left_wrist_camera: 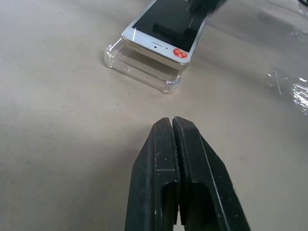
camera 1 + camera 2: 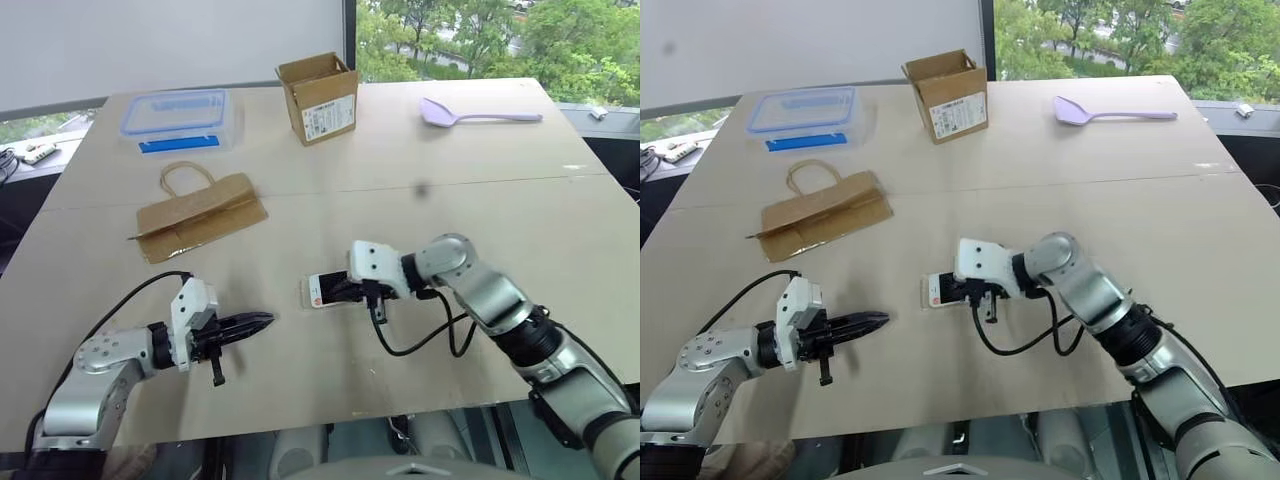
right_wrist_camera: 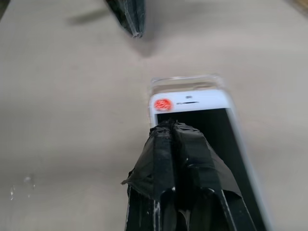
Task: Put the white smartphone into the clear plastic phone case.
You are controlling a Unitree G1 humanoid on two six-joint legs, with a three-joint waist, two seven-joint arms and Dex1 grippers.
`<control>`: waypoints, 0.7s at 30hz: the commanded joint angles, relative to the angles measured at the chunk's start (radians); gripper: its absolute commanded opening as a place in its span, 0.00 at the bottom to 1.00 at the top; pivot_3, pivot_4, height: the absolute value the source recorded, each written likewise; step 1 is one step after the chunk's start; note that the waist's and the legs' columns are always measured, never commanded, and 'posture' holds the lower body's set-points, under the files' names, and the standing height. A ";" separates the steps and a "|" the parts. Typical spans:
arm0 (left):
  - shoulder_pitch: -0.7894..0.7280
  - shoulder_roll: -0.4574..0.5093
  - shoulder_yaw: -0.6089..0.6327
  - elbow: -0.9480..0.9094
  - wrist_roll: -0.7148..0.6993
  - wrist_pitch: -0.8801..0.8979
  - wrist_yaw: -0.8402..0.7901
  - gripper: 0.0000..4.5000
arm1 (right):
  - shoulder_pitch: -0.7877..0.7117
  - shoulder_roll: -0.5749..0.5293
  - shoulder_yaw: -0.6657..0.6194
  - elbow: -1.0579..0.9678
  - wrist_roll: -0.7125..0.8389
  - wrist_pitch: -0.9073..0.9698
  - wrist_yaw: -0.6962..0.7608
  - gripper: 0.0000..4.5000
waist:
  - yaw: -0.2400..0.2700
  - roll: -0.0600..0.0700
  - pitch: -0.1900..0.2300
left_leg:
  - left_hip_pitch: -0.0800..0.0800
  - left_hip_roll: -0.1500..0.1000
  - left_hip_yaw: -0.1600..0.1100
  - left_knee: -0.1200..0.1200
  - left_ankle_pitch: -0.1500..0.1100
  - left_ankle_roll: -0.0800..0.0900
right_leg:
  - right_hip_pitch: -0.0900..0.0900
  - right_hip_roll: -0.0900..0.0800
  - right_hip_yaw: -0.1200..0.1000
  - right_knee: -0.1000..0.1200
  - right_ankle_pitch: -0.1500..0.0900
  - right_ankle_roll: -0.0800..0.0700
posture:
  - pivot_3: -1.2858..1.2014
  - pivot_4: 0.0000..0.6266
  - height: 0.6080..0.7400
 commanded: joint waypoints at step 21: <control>0.030 -0.015 0.015 0.080 0.013 -0.121 -0.044 0.01 | 0.032 0.053 0.139 0.340 -0.124 -0.032 0.018 0.00 | -0.003 0.003 -0.026 | 0.016 0.000 0.001 -0.005 0.000 0.000 | 0.011 -0.001 0.000 0.000 -0.003 -0.002 | 0.52 0.24 1.00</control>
